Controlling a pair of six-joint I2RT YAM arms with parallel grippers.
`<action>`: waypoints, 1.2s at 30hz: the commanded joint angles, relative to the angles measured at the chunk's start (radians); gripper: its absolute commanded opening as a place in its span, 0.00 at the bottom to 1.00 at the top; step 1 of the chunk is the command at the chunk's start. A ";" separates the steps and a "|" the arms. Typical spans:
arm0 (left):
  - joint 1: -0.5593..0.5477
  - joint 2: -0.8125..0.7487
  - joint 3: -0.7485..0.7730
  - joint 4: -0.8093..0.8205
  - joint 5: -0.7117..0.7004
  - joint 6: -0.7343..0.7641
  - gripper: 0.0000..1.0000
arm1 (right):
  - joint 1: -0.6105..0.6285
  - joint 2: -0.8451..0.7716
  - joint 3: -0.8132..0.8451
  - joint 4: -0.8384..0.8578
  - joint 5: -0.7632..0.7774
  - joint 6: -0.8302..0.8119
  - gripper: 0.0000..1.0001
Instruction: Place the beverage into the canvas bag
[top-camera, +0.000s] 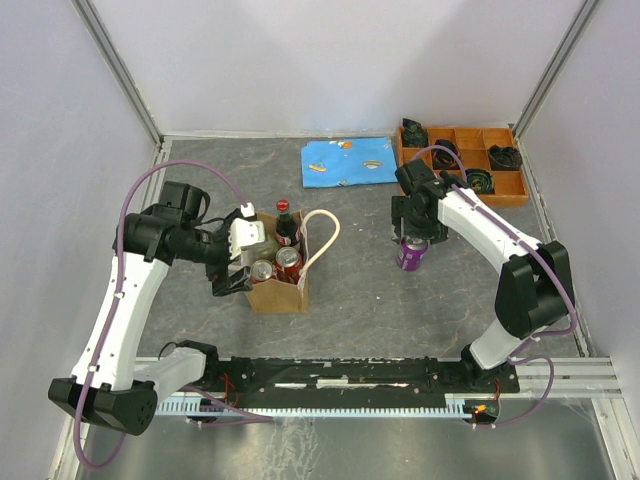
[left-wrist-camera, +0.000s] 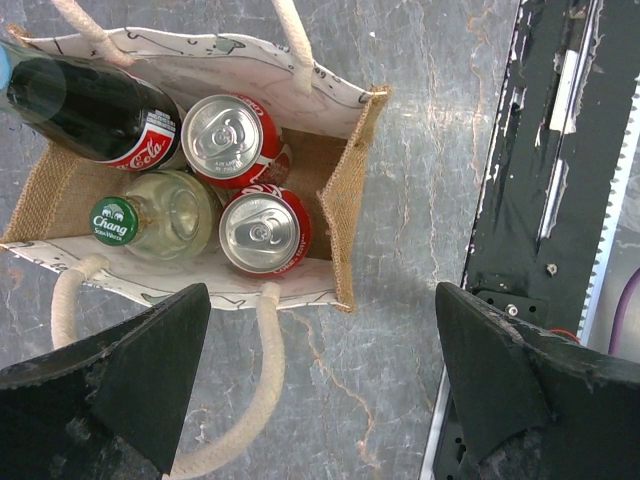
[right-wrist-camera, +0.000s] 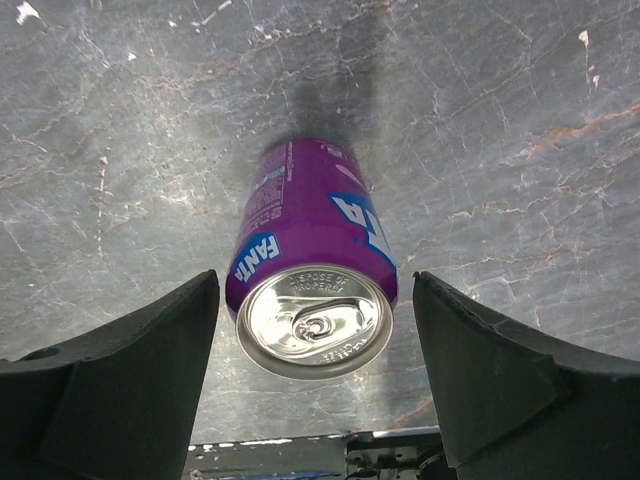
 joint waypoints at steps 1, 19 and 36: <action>-0.003 0.002 0.006 -0.028 -0.004 0.084 0.99 | -0.003 0.002 -0.013 -0.034 0.006 -0.004 0.83; -0.005 -0.052 -0.185 0.033 0.084 0.290 0.99 | -0.005 -0.046 0.028 -0.047 0.001 0.006 0.00; -0.006 -0.038 -0.385 0.132 0.054 0.371 1.00 | -0.004 -0.109 0.306 -0.187 -0.022 -0.023 0.00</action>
